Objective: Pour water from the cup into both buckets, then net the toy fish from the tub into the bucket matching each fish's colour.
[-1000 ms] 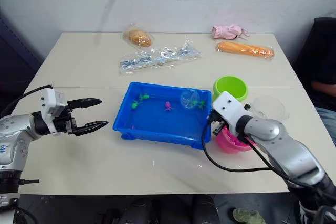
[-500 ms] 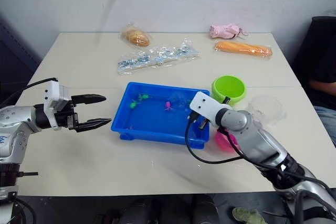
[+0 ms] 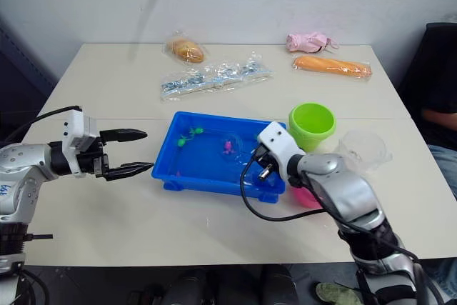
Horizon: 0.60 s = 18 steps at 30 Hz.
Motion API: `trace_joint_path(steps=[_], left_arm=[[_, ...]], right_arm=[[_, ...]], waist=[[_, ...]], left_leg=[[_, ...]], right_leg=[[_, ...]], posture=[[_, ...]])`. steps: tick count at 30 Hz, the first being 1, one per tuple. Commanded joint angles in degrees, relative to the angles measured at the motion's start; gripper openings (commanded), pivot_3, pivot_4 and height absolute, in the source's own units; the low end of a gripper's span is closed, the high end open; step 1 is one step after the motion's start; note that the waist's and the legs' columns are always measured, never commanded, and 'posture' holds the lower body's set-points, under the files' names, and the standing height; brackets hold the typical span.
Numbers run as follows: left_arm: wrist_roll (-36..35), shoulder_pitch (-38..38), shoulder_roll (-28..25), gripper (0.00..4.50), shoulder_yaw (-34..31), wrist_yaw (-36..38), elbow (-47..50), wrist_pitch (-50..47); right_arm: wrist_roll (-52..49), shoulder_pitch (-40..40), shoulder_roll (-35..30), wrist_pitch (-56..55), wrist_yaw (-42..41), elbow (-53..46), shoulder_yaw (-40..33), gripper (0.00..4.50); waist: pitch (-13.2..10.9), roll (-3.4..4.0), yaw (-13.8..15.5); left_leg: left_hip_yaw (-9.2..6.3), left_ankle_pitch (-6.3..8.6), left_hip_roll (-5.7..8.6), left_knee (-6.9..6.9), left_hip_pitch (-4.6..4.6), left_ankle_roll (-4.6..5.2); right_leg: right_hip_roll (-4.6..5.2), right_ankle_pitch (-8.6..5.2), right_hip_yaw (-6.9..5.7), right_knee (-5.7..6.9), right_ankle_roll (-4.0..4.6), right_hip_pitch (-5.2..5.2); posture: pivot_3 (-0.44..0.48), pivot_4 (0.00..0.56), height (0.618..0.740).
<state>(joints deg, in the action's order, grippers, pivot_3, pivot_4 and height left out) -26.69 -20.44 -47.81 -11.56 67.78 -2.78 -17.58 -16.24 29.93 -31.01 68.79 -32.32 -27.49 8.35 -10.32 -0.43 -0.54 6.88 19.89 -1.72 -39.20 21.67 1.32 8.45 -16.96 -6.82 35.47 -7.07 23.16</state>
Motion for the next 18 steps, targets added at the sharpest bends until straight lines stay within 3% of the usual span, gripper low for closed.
trace_joint_path(steps=[1,6,11,18], left_arm=[[-0.90,-0.66,0.63,4.47,0.31,0.22,1.61,0.31],[-0.88,-2.09,2.20,4.47,0.99,0.10,1.50,1.36],[-3.70,-4.43,6.23,4.47,2.73,-0.19,3.90,-1.39],[-6.82,-5.17,10.74,4.47,6.24,0.75,7.63,-4.74]], right_arm=[[-5.20,-1.38,-2.23,4.58,-2.32,-5.51,-6.92,0.00],[-12.28,-2.72,-2.66,11.80,-3.91,-9.26,-17.07,0.00],[-19.77,-4.93,-3.11,22.70,-7.80,-14.73,-33.58,0.00],[-29.95,-15.51,-5.66,23.71,-9.27,-23.65,-54.25,0.00]], waist=[[0.00,0.00,0.18],[0.00,0.00,0.30],[0.00,-0.01,0.66],[0.01,0.00,0.63]], left_leg=[[0.01,0.00,0.00,0.00,0.00,0.00],[0.03,0.00,0.02,0.00,0.06,0.00],[-0.03,-0.03,0.04,-0.05,0.35,0.02],[-0.10,-0.03,0.10,-0.11,0.49,0.03]], right_leg=[[0.00,0.00,0.01,0.00,0.00,0.01],[0.00,0.00,0.05,0.03,0.00,0.10],[0.00,0.00,0.03,0.08,0.00,0.31],[-0.04,0.02,0.03,0.05,-0.02,0.37]], posture=[[0.000,0.150,0.740],[0.000,0.150,0.740],[0.000,0.150,0.740],[0.000,0.150,0.740]])
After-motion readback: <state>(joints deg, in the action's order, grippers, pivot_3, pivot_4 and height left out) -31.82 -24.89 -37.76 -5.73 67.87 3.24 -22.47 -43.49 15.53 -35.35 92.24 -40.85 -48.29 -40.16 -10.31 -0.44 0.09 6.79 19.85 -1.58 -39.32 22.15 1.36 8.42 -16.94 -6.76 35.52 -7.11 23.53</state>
